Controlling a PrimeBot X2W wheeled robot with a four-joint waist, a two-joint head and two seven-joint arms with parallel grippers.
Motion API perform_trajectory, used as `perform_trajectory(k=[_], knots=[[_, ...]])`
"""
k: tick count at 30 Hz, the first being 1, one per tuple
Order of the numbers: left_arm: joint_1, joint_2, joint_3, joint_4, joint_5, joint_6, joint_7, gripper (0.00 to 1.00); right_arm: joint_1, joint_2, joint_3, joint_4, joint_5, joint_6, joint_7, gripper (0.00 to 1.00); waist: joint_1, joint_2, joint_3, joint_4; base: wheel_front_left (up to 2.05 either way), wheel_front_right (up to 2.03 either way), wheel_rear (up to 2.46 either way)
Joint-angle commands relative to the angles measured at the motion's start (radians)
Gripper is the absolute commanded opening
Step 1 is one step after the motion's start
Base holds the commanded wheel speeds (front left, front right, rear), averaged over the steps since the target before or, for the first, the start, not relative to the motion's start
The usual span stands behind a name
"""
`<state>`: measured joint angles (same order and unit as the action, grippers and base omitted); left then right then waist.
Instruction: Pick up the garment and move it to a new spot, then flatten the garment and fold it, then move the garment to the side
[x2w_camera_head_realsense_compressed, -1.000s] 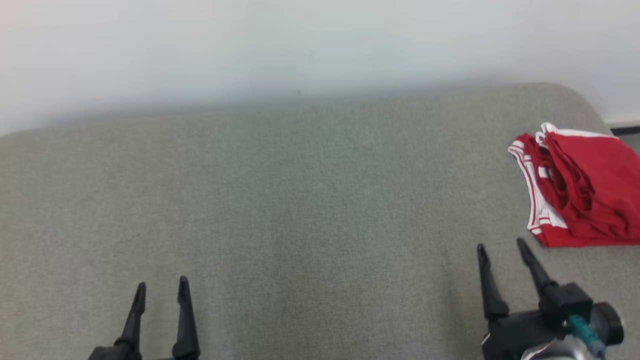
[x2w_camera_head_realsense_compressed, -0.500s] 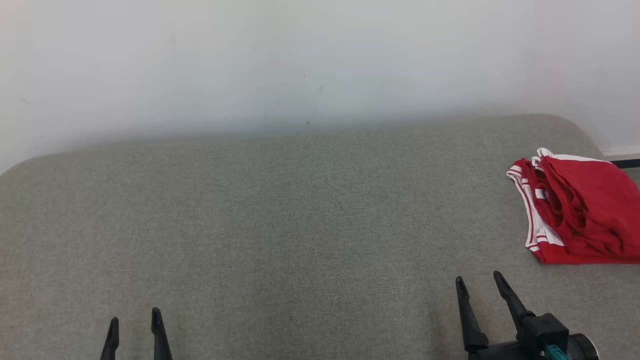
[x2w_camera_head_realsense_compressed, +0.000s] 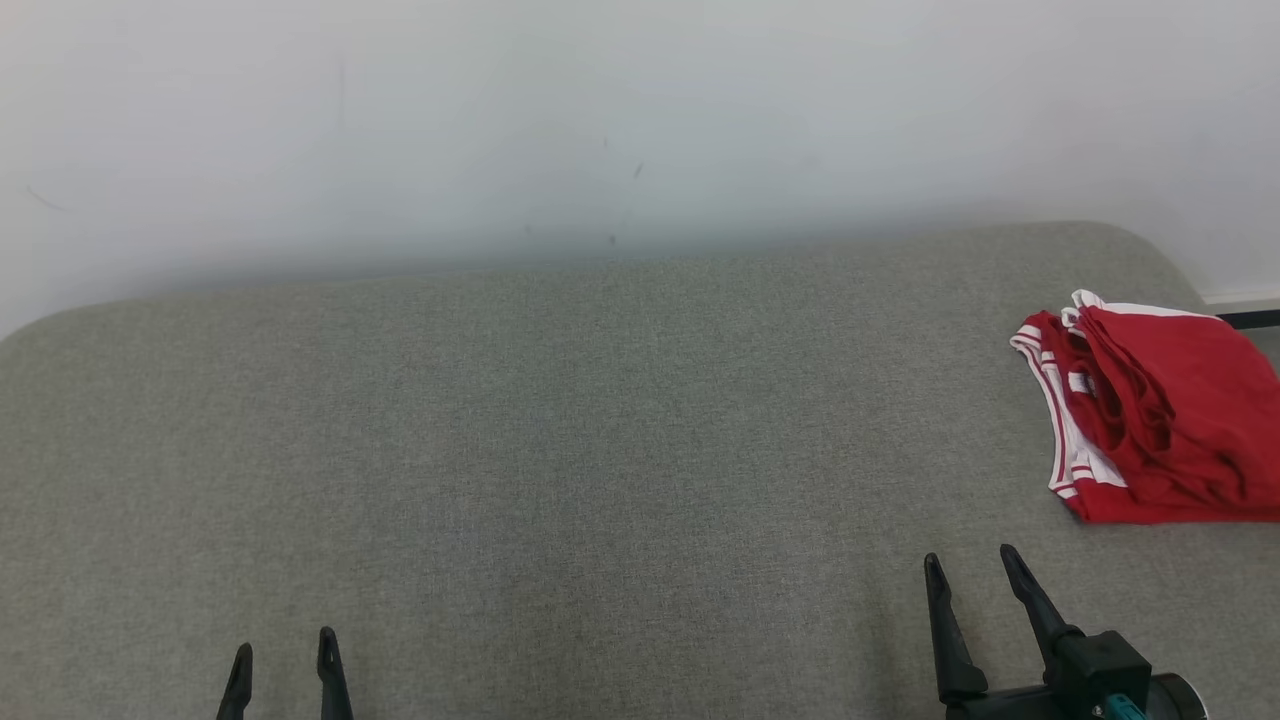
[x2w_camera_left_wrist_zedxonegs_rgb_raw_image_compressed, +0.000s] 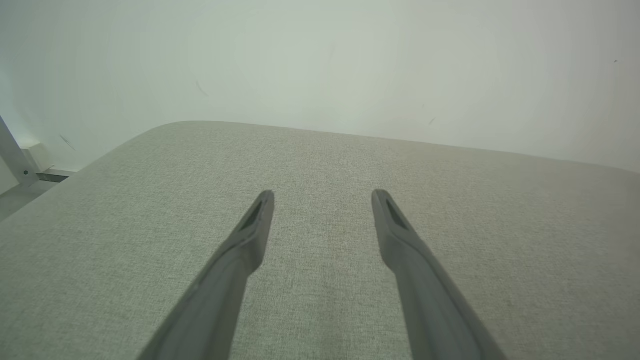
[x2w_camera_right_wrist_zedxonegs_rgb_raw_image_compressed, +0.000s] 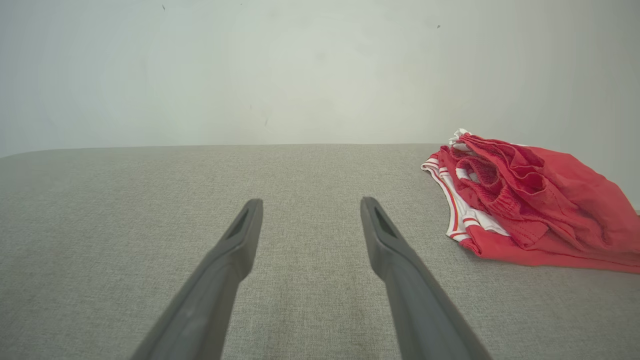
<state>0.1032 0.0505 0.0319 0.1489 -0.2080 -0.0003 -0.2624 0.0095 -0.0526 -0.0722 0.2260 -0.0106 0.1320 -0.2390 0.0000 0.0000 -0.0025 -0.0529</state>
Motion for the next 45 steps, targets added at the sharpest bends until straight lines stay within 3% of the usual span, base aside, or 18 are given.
perform_trajectory(k=[1, 8, 9, 13, 27, 45], knots=[[0.000, 0.000, 0.001, 0.005, 0.015, -0.004, -0.003, 1.00, 0.005, 0.005, 0.000, 0.000, 0.007, -0.003, -0.007, 1.00, 0.0000, 0.0000, 0.000, 0.000, 0.00, 0.00, 0.00], [0.002, 0.000, -0.002, 0.010, 0.018, -0.007, -0.003, 1.00, -0.001, 0.005, 0.010, 0.003, 0.024, -0.003, -0.009, 1.00, 0.0000, 0.0000, 0.002, 0.001, 0.00, 0.00, 0.00], [0.000, -0.001, -0.002, 0.013, 0.015, -0.001, 0.000, 0.00, 0.001, 0.000, 0.007, 0.008, 0.018, 0.000, -0.005, 0.00, 0.0001, 0.0000, 0.002, 0.001, 0.00, 0.00, 0.00], [0.001, -0.004, -0.001, 0.050, 0.008, -0.001, 0.006, 0.00, 0.009, 0.001, 0.004, 0.045, 0.025, 0.000, 0.005, 0.00, 0.0001, 0.0000, 0.002, 0.001, 0.00, 0.00, 0.00], [-0.044, -0.003, 0.017, 0.060, -0.273, -0.027, 0.080, 0.00, -0.019, 0.001, -0.006, 0.039, 0.342, 0.000, 0.076, 0.00, 0.0001, 0.0000, 0.002, 0.007, 0.00, 0.00, 0.00], [-0.085, -0.002, 0.031, 0.066, -0.537, -0.052, 0.149, 0.00, -0.043, 0.002, -0.014, 0.031, 0.642, -0.001, 0.139, 0.00, 0.0001, 0.0000, 0.003, 0.015, 0.00, 0.00, 0.00]])
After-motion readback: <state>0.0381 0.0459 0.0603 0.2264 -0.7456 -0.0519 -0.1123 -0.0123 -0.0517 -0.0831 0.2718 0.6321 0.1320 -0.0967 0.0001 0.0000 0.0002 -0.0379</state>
